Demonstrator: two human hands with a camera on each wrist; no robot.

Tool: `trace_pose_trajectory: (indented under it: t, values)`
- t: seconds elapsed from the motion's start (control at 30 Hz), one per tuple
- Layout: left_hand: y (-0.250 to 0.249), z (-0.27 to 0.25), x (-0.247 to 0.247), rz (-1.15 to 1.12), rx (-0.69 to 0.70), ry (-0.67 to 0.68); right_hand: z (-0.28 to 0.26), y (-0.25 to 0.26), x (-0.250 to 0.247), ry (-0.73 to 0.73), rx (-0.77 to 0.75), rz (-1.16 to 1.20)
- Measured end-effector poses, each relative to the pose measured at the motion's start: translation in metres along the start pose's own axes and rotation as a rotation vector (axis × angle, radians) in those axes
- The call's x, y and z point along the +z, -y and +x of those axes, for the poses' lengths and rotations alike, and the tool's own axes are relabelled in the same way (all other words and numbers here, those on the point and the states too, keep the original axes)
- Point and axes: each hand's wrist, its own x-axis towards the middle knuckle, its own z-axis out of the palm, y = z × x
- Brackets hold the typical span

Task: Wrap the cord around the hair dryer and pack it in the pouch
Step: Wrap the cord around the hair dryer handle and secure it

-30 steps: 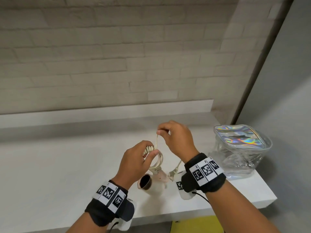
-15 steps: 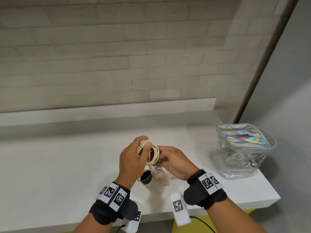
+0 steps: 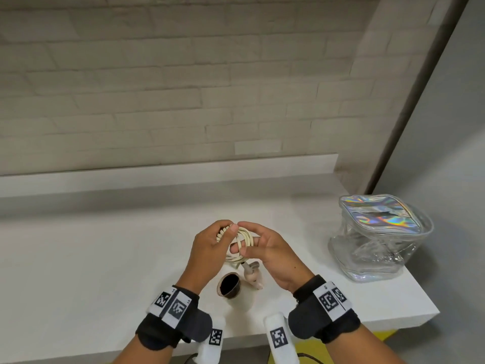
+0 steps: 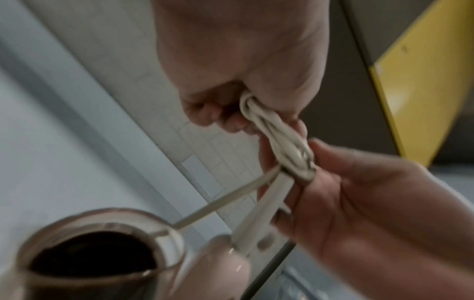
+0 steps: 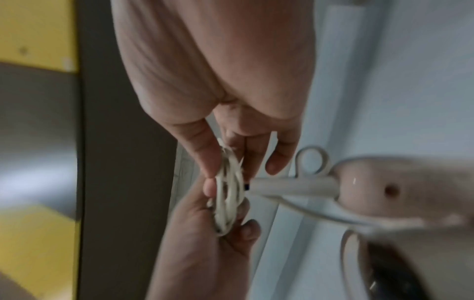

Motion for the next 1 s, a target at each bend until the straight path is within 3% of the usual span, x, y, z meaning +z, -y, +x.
trace_pose_trajectory:
  t: [0.17,0.4,0.5,0.67,0.83,0.93,1.0]
  values:
    - [-0.007,0.010,-0.012,0.124,0.003,0.153,0.001,-0.001,-0.001,0.036,-0.054,-0.169]
    - [-0.016,0.012,-0.008,0.311,0.074,0.090,0.005,0.004,-0.002,0.013,-0.114,-0.309]
    - [-0.017,0.008,-0.004,0.349,0.117,0.038,0.010,0.004,-0.007,0.002,-0.033,-0.119]
    - [-0.017,0.004,0.003,0.352,0.199,0.032,0.011,-0.001,-0.010,0.065,0.106,0.441]
    - [-0.010,0.011,0.006,0.381,0.229,-0.001,0.011,0.004,-0.009,0.036,0.071,0.340]
    - [-0.005,0.013,0.008,0.449,0.290,-0.070,0.005,0.010,-0.009,0.037,0.088,0.462]
    - [-0.005,0.012,0.012,0.493,0.332,-0.100,0.003,0.012,-0.006,0.001,0.081,0.304]
